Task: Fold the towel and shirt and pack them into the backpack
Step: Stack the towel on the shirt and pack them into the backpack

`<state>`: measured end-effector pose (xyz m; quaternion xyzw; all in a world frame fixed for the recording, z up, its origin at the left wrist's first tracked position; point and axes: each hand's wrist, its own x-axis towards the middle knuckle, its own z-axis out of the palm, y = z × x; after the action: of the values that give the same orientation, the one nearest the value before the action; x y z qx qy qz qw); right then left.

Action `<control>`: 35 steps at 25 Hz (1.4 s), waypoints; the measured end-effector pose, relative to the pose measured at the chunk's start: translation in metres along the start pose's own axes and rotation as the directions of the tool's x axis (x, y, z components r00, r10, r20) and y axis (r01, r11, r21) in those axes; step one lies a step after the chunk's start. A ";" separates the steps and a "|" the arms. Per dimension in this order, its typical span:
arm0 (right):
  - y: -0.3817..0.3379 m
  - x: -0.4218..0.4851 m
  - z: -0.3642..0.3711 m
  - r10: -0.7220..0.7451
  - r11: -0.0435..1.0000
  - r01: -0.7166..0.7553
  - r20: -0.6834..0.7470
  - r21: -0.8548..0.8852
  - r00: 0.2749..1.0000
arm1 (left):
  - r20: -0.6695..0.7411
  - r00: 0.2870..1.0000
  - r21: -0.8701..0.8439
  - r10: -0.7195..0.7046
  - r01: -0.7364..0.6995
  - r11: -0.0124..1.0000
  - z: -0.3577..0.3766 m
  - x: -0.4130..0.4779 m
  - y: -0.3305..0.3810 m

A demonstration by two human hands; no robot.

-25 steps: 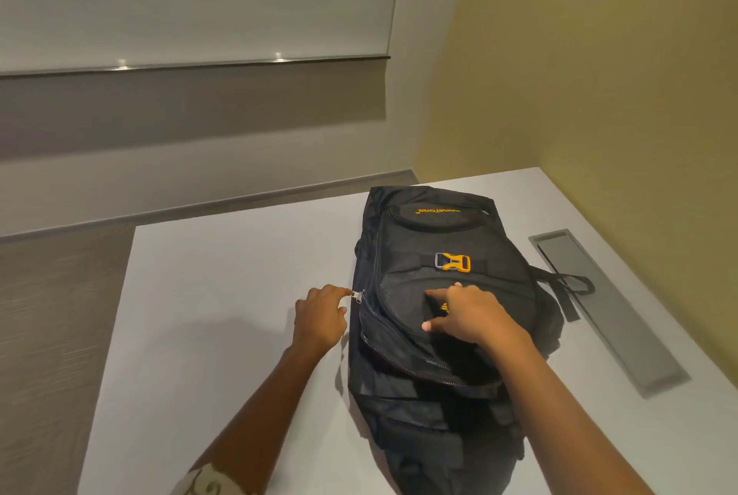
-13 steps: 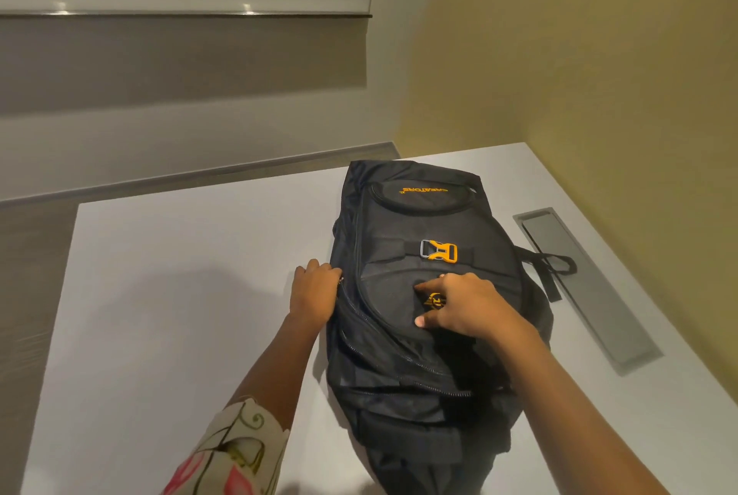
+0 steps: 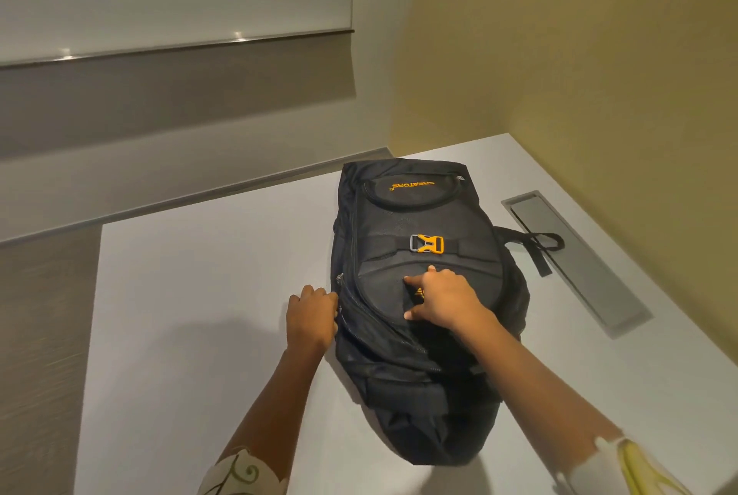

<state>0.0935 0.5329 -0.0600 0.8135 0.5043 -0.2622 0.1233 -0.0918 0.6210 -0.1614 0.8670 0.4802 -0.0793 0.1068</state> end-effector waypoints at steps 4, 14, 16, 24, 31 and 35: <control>-0.004 -0.001 0.023 0.025 1.000 -0.025 -0.030 0.005 0.999 | -0.019 1.000 -0.011 -0.018 0.018 1.000 0.002 -0.038 -0.007; -0.016 -0.021 0.040 0.101 0.990 -0.091 -0.088 0.108 0.991 | -0.115 0.976 -0.380 -0.182 0.126 0.916 -0.003 -0.123 0.027; -0.022 -0.031 0.038 0.093 0.988 -0.075 -0.133 0.132 0.987 | -0.078 0.967 -0.483 -0.243 0.176 0.858 -0.005 -0.128 0.031; -0.096 -0.089 0.063 0.195 0.841 -0.022 -0.266 0.540 0.944 | 0.069 0.964 -0.752 -0.256 0.219 0.622 -0.032 -0.124 0.030; -0.116 -0.084 0.077 0.312 0.772 -0.185 -0.108 0.608 0.944 | 0.252 0.954 -0.812 -0.162 0.299 0.502 -0.017 -0.134 0.013; -0.116 -0.083 0.085 0.363 0.748 -0.200 -0.138 0.633 0.922 | 0.244 0.939 -0.795 -0.243 0.337 0.505 -0.021 -0.133 0.015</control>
<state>-0.0644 0.4838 -0.0774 0.9029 0.2751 -0.2827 -0.1710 -0.1486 0.5102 -0.1079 0.6163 0.5928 0.0949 0.5096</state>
